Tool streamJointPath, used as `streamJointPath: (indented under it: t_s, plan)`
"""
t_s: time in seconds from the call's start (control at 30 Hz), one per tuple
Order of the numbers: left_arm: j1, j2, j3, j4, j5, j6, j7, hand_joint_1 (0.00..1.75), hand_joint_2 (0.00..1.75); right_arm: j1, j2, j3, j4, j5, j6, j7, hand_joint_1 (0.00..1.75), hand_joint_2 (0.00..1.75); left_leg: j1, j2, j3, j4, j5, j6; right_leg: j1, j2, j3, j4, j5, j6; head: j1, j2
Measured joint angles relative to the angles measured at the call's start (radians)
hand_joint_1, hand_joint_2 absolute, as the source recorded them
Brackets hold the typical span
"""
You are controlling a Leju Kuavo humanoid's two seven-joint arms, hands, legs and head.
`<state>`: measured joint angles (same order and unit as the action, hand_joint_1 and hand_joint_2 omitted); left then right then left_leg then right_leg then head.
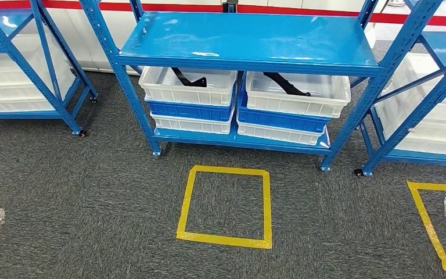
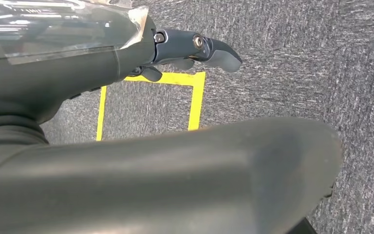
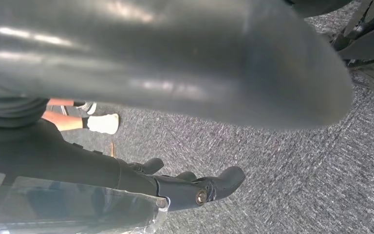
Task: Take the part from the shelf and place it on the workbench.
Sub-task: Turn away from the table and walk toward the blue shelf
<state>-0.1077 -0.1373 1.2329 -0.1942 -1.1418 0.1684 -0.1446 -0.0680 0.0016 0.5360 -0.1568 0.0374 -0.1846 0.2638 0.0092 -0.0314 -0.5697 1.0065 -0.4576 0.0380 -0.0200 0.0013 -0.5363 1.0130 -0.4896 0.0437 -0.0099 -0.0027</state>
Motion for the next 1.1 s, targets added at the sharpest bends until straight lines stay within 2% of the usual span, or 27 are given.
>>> streamJointPath:
  t_s: [0.07,0.17,0.27,0.3,0.37,0.4,0.43,0.47,0.5,0.53,0.57,0.6,0.63,0.7,0.77,0.8,0.83,0.9,0.93,0.97,1.0,1.07,1.1]
  plan:
    - [0.000,0.000,0.000,0.000,0.000,0.001,0.000,0.00,0.00,0.000,0.000,0.000,0.000,0.000,0.000,-0.002,0.00,0.00,0.001,0.000,-0.002,0.003,-0.003,-0.006,-0.003,0.000,0.000,0.000,0.000,0.000,0.000,0.000]
    - [0.000,0.001,0.000,0.000,0.000,0.002,0.000,0.00,0.00,-0.001,0.003,0.000,0.000,0.000,0.000,-0.004,0.00,0.00,-0.003,0.000,-0.004,0.006,-0.008,0.000,-0.006,0.000,0.002,-0.004,0.001,0.002,-0.001,0.000]
    - [0.000,-0.002,0.000,0.000,0.000,0.004,0.001,0.00,0.00,-0.002,0.003,0.000,0.000,0.002,-0.002,-0.005,0.00,0.00,0.000,0.002,0.014,-0.027,0.005,0.003,-0.001,-0.001,0.002,-0.001,-0.006,0.006,0.001,0.000]
    - [0.000,-0.002,0.000,0.000,0.000,0.004,0.002,0.00,0.00,-0.002,0.002,0.000,0.000,0.002,-0.002,-0.006,0.00,0.00,0.004,0.003,0.022,-0.040,0.011,0.003,0.001,-0.001,-0.013,0.032,-0.023,0.005,0.003,0.000]
    - [0.000,-0.003,0.000,0.000,0.000,0.006,0.004,0.00,0.00,-0.001,0.001,0.000,0.000,0.002,-0.002,-0.007,0.00,0.00,0.007,0.005,0.028,-0.048,0.015,0.005,0.000,-0.001,-0.077,0.157,-0.075,-0.001,0.006,0.000]
    - [0.000,-0.004,0.000,0.000,0.000,0.006,0.005,0.00,0.00,-0.001,0.001,0.000,0.000,0.002,-0.002,-0.007,0.00,0.00,0.007,0.005,0.028,-0.048,0.015,0.005,-0.001,-0.001,-0.111,0.220,-0.096,0.000,0.007,0.000]
    - [0.000,-0.004,0.000,0.000,0.000,0.006,0.006,0.00,0.00,0.001,0.000,0.000,0.000,0.003,-0.002,-0.007,0.00,0.00,0.008,0.005,0.029,-0.048,0.013,0.004,-0.003,-0.001,-0.131,0.254,-0.102,0.006,0.007,0.000]
    - [0.001,-0.005,0.000,0.000,0.000,0.006,0.007,0.00,0.00,0.002,-0.001,0.000,0.000,0.003,-0.002,-0.007,0.00,0.00,0.009,0.004,0.031,-0.047,0.011,0.001,-0.006,-0.001,-0.132,0.249,-0.091,0.017,0.008,0.000]
    - [0.002,-0.005,0.000,0.000,0.000,0.006,0.008,0.00,0.00,0.002,-0.002,0.000,0.000,0.003,-0.002,-0.007,0.00,0.00,0.011,0.002,0.033,-0.045,0.008,-0.003,-0.009,-0.001,-0.112,0.203,-0.066,0.030,0.008,0.000]
    - [0.002,-0.006,0.000,0.000,0.000,0.006,0.008,0.00,0.00,0.002,-0.004,0.000,0.000,0.004,-0.002,-0.007,0.00,0.00,0.013,0.000,0.034,-0.041,0.004,-0.009,-0.014,-0.001,-0.077,0.128,-0.033,0.044,0.009,0.000]
    - [0.002,-0.006,0.000,0.000,0.001,0.006,0.009,0.00,0.00,0.002,-0.003,0.000,0.000,0.005,-0.002,-0.007,0.00,0.00,0.013,-0.002,0.034,-0.035,-0.002,-0.017,-0.016,0.000,-0.046,0.063,-0.009,0.051,0.011,0.000]
    - [0.001,-0.005,0.000,0.000,0.001,0.006,0.009,0.00,0.00,0.001,-0.002,0.000,0.000,0.006,-0.002,-0.007,0.00,0.00,0.012,-0.003,0.033,-0.028,-0.010,-0.025,-0.017,0.002,-0.022,0.014,0.008,0.048,0.012,0.000]
    - [0.001,-0.005,0.000,0.000,0.001,0.006,0.010,0.00,0.00,0.000,-0.001,0.000,0.000,0.006,-0.001,-0.008,0.00,0.00,0.010,-0.004,0.033,-0.023,-0.016,-0.031,-0.017,0.003,-0.009,-0.010,0.014,0.039,0.012,0.000]
    - [0.001,-0.005,0.000,0.000,0.001,0.008,0.012,0.00,0.00,0.001,-0.001,0.000,0.000,0.008,0.000,-0.008,0.00,0.00,0.011,-0.004,0.034,-0.021,-0.023,-0.040,-0.013,0.003,-0.005,-0.009,0.011,0.010,0.010,0.000]
    - [0.001,-0.005,0.000,0.000,0.002,0.009,0.016,0.00,0.00,0.001,-0.001,0.000,0.000,0.008,0.000,-0.008,0.00,0.00,0.017,0.004,0.029,-0.001,-0.035,-0.046,-0.013,0.002,-0.002,-0.009,0.009,-0.007,0.008,0.000]
    - [0.001,-0.005,0.000,0.000,0.002,0.009,0.017,0.00,0.00,0.001,-0.001,0.000,0.000,0.008,0.000,-0.008,0.00,0.00,0.019,0.011,0.014,0.032,-0.053,-0.048,-0.014,0.001,0.001,-0.010,0.007,-0.014,0.007,0.000]
    - [0.001,-0.005,0.000,0.000,0.001,0.009,0.018,0.00,0.00,0.001,-0.001,0.000,0.000,0.008,0.000,-0.008,0.00,0.00,0.019,0.018,-0.015,0.090,-0.081,-0.049,-0.013,-0.001,0.004,-0.010,0.005,-0.020,0.006,0.000]
    - [0.001,-0.006,0.000,0.000,0.001,0.009,0.020,0.00,0.00,0.002,-0.001,0.000,0.000,0.008,0.000,-0.007,0.00,0.00,0.019,0.023,-0.095,0.232,-0.135,-0.050,-0.008,-0.005,0.010,-0.010,-0.002,-0.030,0.006,0.000]
    - [0.003,-0.006,0.000,0.000,0.001,0.009,0.020,0.00,0.00,0.002,-0.001,0.000,0.000,0.008,0.000,-0.007,0.00,0.00,0.019,0.023,-0.128,0.282,-0.144,-0.049,-0.005,-0.006,0.014,-0.010,-0.005,-0.034,0.006,0.000]
    - [0.004,-0.006,0.000,0.000,0.001,0.009,0.021,0.00,0.00,0.002,-0.001,0.000,0.000,0.008,0.000,-0.007,0.00,0.00,0.019,0.024,-0.143,0.292,-0.130,-0.046,-0.003,-0.007,0.019,-0.010,-0.009,-0.036,0.006,0.000]
    - [0.005,-0.006,0.000,0.000,0.001,0.009,0.021,0.00,0.00,0.002,-0.001,0.000,0.000,0.008,0.000,-0.007,0.00,0.00,0.018,0.024,-0.136,0.260,-0.097,-0.042,-0.002,-0.006,0.026,-0.010,-0.014,-0.037,0.006,0.000]
    - [0.004,-0.006,0.000,0.000,0.001,0.009,0.022,0.00,0.00,0.002,0.000,0.000,0.000,0.008,0.000,-0.007,0.00,0.00,0.014,0.028,-0.082,0.125,-0.015,-0.028,0.000,-0.005,0.040,-0.010,-0.026,-0.032,0.005,0.000]
    - [0.003,-0.005,0.000,0.000,0.001,0.009,0.022,0.00,0.00,0.001,0.000,0.000,0.000,0.008,0.000,-0.007,0.00,0.00,0.010,0.030,-0.056,0.068,0.008,-0.024,0.002,-0.005,0.044,-0.010,-0.033,-0.027,0.005,0.000]
